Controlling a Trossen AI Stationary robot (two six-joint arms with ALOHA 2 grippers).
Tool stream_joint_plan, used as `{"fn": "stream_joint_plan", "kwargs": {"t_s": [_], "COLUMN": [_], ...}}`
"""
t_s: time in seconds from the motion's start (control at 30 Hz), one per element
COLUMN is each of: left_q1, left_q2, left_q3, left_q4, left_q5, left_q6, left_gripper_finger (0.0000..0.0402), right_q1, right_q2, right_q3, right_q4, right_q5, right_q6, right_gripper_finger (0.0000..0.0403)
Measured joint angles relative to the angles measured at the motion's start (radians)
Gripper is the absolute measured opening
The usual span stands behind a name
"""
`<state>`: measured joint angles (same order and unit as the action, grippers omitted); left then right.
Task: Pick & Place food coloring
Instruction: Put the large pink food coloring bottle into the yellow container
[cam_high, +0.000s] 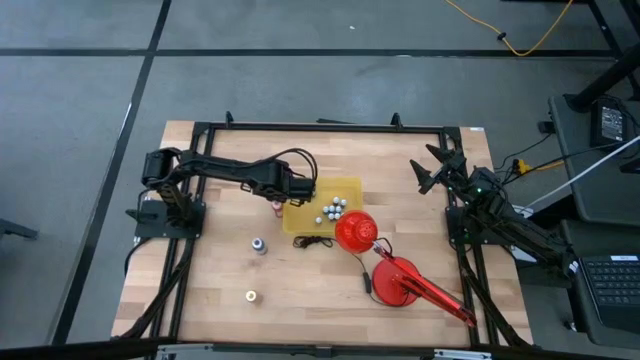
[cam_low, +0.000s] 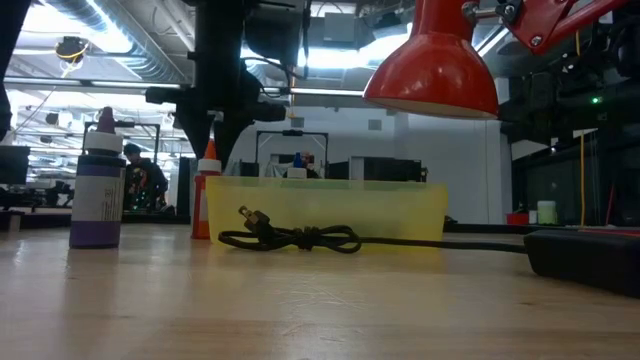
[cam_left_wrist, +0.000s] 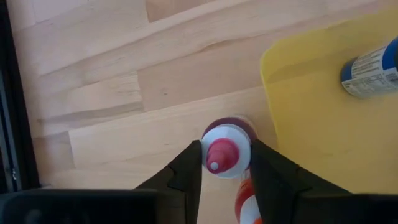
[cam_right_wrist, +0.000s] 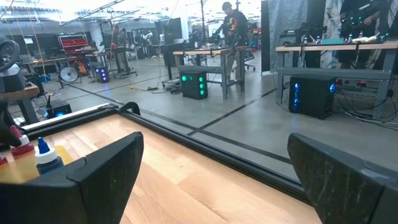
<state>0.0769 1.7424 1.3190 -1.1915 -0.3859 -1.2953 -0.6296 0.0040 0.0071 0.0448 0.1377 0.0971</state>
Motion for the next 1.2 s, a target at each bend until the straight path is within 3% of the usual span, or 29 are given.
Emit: {"fn": "stream_joint_plan", "kwargs": {"t_s": [0.67,1.2], "left_q1": [0.019,0.016], "left_q2": [-0.100,-0.097], "left_q3": [0.128,0.227], "left_q4": [-0.143,-0.086], "left_q5": [-0.040,-0.068], "left_q6": [0.034,0.106], "left_gripper_finger": [0.0109,0.0113], "right_q1": [0.000,0.000], "right_q2": [0.000,0.000], "right_q3": [0.000,0.000], "right_q4": [0.000,0.000], "right_q5": [0.000,0.000], "right_q6": [0.000,0.000], "right_gripper_finger": [0.0398,0.0398]}}
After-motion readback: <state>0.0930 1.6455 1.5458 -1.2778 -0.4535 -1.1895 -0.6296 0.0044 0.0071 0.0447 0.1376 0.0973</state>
